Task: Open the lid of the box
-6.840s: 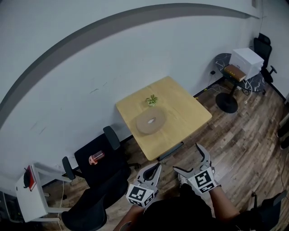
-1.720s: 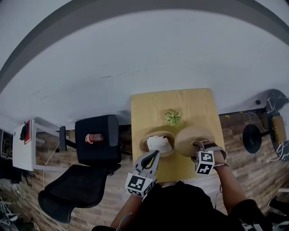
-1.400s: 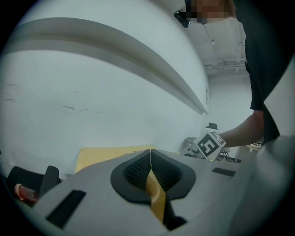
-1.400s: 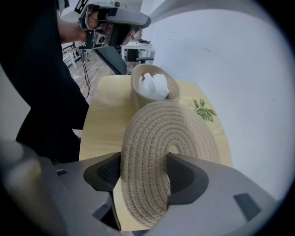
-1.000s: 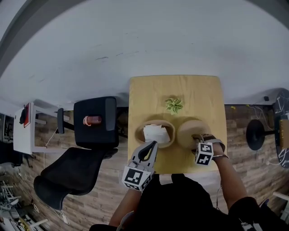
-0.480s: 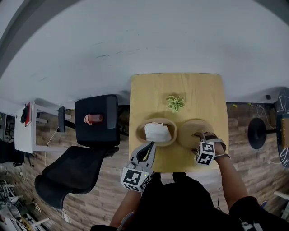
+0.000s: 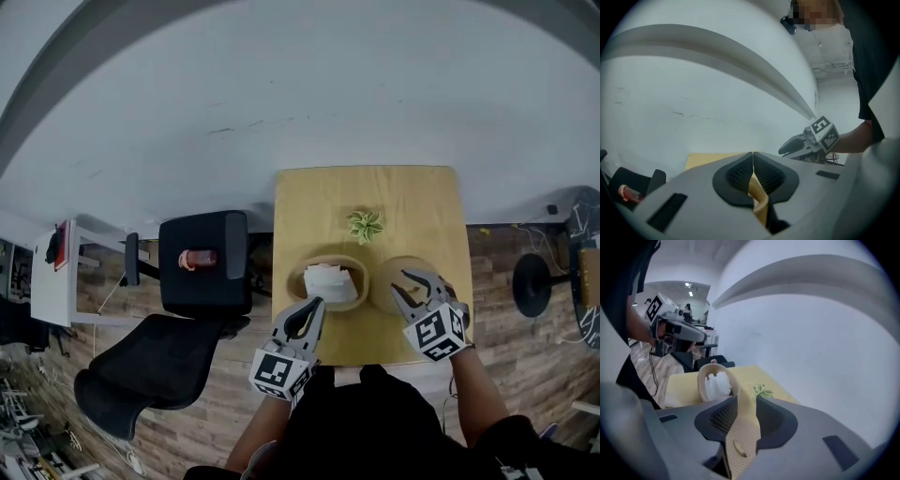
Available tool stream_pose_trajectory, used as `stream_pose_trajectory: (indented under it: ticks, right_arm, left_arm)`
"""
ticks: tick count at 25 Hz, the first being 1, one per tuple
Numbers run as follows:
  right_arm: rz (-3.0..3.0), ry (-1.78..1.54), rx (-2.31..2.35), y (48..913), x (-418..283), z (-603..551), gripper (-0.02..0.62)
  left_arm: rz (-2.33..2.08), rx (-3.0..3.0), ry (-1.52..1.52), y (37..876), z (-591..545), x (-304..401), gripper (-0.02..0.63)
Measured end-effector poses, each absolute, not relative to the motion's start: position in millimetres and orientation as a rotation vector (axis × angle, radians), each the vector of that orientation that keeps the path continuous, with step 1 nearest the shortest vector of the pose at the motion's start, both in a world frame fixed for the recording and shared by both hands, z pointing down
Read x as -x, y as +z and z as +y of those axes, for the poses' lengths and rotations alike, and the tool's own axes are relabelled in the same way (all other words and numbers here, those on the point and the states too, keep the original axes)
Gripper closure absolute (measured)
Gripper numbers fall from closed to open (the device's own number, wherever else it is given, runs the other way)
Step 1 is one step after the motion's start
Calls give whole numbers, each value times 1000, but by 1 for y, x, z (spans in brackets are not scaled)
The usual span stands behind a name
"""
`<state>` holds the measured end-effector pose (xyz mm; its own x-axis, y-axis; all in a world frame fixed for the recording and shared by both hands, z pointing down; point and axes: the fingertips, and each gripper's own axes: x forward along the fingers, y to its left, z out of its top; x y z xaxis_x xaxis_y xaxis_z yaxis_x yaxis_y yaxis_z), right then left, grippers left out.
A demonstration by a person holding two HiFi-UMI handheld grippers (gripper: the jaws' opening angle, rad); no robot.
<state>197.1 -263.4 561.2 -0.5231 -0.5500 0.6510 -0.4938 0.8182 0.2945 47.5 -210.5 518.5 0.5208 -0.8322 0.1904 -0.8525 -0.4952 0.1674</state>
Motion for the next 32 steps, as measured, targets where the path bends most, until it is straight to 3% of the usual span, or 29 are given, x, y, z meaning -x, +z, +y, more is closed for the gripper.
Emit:
stream_pose_trajectory:
  ticks: [4,5,11,32]
  right_arm:
    - [-2374,20,-861,536,-177,-259,569]
    - [-2419,67,-880,532,-171,-257,575]
    - [-2513,130,-1044,508,-160,-251,577]
    - [-2481,-62,-968,495,-145,-236,577]
  left_arm:
    - [-1404,-2527,91,513,-208,-48,586]
    - [-1397,-2530,88,513,-207,-49,586]
    - [-1378,-2549,63,505,-203,-54,586]
    - [-1372,-2592,77,495,-204,-51,586]
